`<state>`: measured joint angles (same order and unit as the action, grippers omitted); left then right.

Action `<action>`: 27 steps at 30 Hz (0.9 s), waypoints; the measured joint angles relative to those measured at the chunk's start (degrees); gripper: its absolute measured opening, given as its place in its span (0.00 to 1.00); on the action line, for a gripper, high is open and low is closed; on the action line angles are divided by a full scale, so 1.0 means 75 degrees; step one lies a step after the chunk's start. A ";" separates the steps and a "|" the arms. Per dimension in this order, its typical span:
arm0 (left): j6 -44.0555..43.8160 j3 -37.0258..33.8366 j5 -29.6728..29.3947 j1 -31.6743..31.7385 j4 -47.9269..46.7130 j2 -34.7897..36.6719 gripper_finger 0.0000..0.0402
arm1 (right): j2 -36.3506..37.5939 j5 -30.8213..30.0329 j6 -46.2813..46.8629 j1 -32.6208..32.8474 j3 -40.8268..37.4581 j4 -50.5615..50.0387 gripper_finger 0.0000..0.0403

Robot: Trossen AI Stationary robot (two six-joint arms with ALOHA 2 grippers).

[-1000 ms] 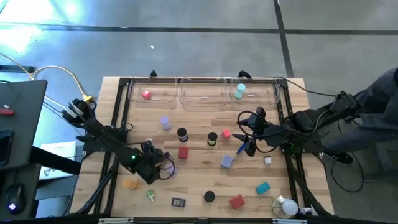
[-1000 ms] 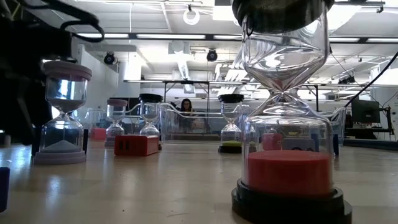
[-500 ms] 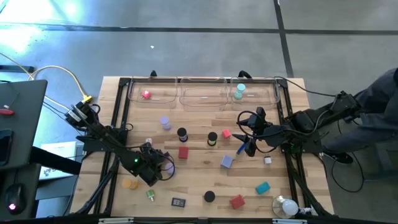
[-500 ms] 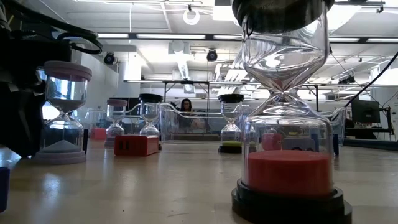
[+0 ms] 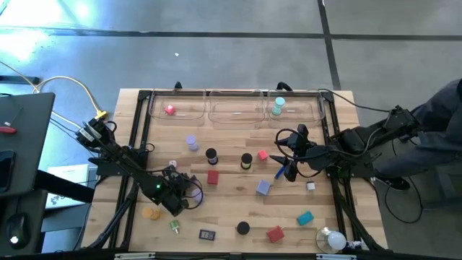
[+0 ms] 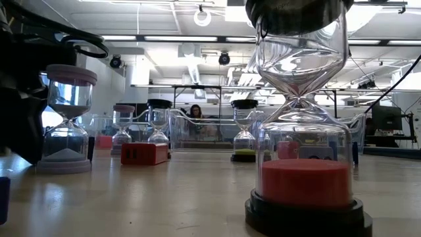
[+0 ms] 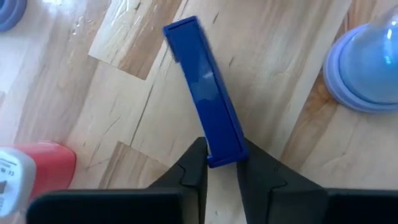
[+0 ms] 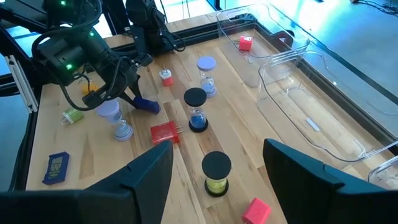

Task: Pick & Place Office items
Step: Put the left blue digital clock into the middle transparent bin

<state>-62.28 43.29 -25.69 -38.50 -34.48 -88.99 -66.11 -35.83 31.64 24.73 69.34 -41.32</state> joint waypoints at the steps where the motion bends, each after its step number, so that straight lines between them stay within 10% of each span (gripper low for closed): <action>1: -0.0105 0.0000 0.0000 0.0005 0.0000 0.0000 0.12 | 0.0000 0.0000 0.0000 0.0000 0.0000 0.0000 0.59; 22: -0.0623 0.0073 0.0463 0.0006 -0.0175 0.1820 0.00 | 0.0000 0.0062 0.0002 0.0003 0.0000 0.0130 0.59; 27: -0.0576 0.0073 0.1593 0.0102 -0.0275 0.1985 0.00 | 0.0000 0.0192 0.0000 0.0003 0.0000 0.0137 0.59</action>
<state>-66.60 43.83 -13.75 -37.74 -36.55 -74.11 -66.11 -34.39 31.64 24.75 69.34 -40.29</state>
